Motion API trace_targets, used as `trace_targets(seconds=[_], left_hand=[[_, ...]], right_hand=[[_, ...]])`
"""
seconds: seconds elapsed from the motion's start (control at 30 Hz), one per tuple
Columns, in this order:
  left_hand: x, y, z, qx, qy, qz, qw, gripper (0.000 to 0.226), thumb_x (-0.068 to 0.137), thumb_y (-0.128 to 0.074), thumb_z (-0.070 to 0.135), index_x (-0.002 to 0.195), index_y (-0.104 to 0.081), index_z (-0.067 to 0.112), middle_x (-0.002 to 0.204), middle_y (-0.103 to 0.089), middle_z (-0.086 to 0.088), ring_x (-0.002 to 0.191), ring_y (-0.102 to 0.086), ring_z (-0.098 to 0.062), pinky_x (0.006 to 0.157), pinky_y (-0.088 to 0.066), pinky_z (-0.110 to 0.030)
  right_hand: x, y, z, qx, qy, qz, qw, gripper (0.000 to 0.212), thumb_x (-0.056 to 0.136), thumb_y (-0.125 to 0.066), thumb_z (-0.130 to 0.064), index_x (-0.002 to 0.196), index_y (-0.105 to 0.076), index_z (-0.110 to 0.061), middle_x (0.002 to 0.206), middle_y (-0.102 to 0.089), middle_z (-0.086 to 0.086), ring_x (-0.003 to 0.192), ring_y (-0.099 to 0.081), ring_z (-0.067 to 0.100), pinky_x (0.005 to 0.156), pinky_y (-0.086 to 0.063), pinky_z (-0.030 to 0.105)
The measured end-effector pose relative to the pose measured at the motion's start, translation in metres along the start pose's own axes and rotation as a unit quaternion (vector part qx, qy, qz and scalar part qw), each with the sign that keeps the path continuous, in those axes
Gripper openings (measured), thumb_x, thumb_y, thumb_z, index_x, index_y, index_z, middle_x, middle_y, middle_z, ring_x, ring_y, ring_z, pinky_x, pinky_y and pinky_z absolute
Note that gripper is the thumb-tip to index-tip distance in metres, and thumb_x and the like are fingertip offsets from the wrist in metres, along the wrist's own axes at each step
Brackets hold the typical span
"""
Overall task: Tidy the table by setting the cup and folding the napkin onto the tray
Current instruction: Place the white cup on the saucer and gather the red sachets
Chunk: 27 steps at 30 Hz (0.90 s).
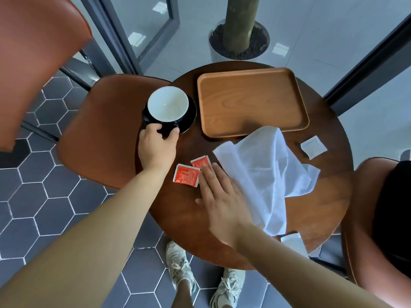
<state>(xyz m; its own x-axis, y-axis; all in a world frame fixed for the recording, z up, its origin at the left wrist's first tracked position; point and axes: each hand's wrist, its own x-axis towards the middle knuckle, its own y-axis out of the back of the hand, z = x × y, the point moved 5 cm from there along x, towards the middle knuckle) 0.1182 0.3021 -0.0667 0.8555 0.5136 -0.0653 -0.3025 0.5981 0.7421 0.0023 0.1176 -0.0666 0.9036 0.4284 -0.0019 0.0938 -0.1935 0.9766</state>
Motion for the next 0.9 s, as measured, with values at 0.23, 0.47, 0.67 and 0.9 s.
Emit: trace_targets(seconds=[0.23,0.47,0.67,0.9], left_hand=[[-0.004,-0.012,0.001,-0.030,0.006,-0.012,0.999,0.046,0.087,-0.065,0.049,0.118,-0.061,0.016,0.110,-0.066,-0.004,0.088,-0.051,-0.008,0.075,-0.035,-0.022],[-0.004,-0.013,0.005,-0.055,-0.005,-0.008,0.998,0.038,0.088,-0.064,0.047,0.111,-0.064,0.016,0.097,-0.067,0.002,0.093,-0.062,-0.013,0.077,-0.040,-0.024],[0.000,-0.012,0.008,-0.094,0.013,-0.007,0.995,0.030,0.088,-0.066,0.044,0.100,-0.068,0.016,0.077,-0.059,0.018,0.088,-0.064,-0.014,0.080,-0.051,-0.032],[0.004,-0.012,0.010,-0.113,0.049,-0.007,0.992,0.030,0.084,-0.070,0.042,0.085,-0.071,0.012,0.083,-0.072,0.001,0.081,-0.068,-0.018,0.080,-0.057,-0.042]], right_hand=[[0.012,-0.013,0.044,-0.054,-0.037,-0.087,0.994,0.071,0.098,-0.024,-0.067,0.158,-0.017,-0.031,0.168,-0.011,0.002,0.153,-0.007,0.033,0.119,-0.018,0.049],[0.007,-0.041,0.055,-0.051,-0.043,-0.120,0.991,0.077,0.094,-0.015,-0.077,0.159,-0.009,-0.036,0.168,-0.012,0.003,0.153,-0.002,0.037,0.116,-0.020,0.058],[0.007,-0.040,0.054,-0.038,-0.047,-0.111,0.992,0.077,0.094,-0.015,-0.077,0.159,-0.007,-0.036,0.168,-0.010,0.002,0.154,-0.001,0.036,0.115,-0.025,0.058],[0.008,-0.040,0.054,-0.036,-0.047,-0.114,0.992,0.077,0.093,-0.014,-0.077,0.159,-0.006,-0.036,0.168,-0.007,0.001,0.154,0.001,0.035,0.117,-0.021,0.059]])
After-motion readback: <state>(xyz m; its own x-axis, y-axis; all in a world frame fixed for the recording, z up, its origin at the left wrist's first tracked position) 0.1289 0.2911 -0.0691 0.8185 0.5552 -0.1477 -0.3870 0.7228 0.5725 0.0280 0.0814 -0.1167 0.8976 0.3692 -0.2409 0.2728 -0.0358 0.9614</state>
